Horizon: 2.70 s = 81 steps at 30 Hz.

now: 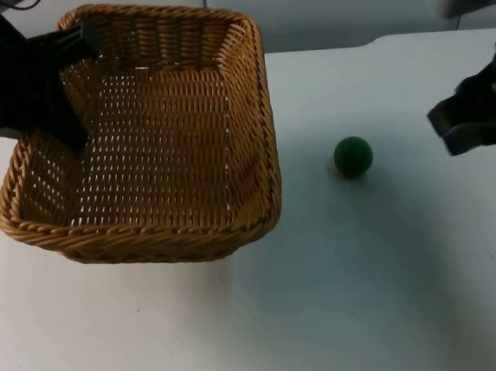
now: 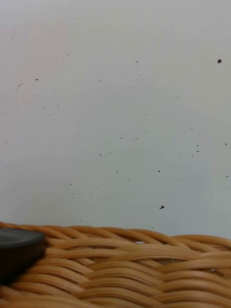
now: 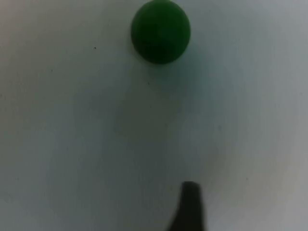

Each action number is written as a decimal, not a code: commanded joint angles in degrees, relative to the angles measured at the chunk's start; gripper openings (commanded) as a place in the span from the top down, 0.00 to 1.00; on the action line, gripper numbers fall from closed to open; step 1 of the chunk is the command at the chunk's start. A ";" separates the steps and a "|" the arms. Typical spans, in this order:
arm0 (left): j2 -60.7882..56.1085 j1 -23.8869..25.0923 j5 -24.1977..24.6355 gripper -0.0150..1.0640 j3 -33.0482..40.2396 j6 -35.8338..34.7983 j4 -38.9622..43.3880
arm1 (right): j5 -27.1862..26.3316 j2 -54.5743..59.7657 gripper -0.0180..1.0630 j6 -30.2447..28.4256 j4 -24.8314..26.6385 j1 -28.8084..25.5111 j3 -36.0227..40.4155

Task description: Pick up the basket with the left hand and place the ball into the basket with the right hand.

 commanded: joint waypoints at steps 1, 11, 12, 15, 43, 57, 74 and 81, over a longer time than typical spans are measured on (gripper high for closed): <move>-0.79 0.09 -0.43 0.99 -0.10 -0.18 -1.60 | -3.61 3.10 0.17 0.17 1.82 0.83 -1.80; -0.79 0.09 -1.04 0.99 -0.10 -0.18 -1.74 | -14.27 8.67 0.01 -0.32 3.06 1.62 -2.86; -0.79 0.09 -1.52 0.99 -0.10 -0.18 -1.74 | -15.50 9.18 0.01 -0.32 3.06 1.62 -2.86; -0.79 0.09 -3.70 0.99 -0.10 -0.18 -1.74 | -19.41 11.74 0.01 -2.14 3.06 1.62 -2.86; -0.79 0.09 -15.12 0.99 -0.10 -0.18 -1.62 | -21.41 22.63 0.02 -3.02 2.72 3.95 -10.81; -0.79 0.09 -13.35 0.99 -0.10 -0.18 -2.83 | -22.86 22.63 0.02 -2.89 2.93 3.95 -10.81; -0.79 0.09 -7.25 0.99 -0.10 -0.18 -4.74 | -25.15 26.37 0.02 -2.89 3.14 4.08 -10.81; -0.79 0.09 -6.29 0.99 -0.10 -0.18 -5.06 | -27.31 27.38 0.02 -2.89 3.14 4.08 -10.81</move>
